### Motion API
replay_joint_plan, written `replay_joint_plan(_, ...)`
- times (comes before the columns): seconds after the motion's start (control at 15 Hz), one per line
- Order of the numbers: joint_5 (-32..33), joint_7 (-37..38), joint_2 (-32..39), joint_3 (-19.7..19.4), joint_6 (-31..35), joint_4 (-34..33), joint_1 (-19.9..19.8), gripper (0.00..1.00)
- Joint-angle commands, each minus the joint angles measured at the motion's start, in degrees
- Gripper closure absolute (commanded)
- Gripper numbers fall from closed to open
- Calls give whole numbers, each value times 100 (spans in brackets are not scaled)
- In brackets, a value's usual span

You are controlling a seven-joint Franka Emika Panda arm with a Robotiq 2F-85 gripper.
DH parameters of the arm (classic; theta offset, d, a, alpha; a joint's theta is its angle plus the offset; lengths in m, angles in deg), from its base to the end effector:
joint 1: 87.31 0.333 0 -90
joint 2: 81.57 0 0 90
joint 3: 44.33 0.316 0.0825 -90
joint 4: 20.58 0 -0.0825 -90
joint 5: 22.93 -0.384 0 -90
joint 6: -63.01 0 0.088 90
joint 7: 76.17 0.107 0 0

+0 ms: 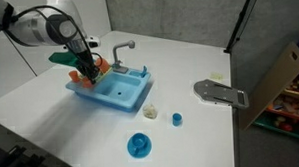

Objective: Put the orange mug in the blue mug

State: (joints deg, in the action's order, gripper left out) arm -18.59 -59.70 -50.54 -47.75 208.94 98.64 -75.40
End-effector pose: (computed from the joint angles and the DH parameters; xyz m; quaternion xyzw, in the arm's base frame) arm 0.5692 0.0854 0.1560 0.9981 -0.0337 -0.0290 0.0428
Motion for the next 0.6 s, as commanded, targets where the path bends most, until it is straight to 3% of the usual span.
replay_joint_plan(0.0, 53, 214, -428, -106, -188, 288, -48, 96)
replay_joint_plan(0.53, -8, 133, -795, -395, -368, 681, -608, 96)
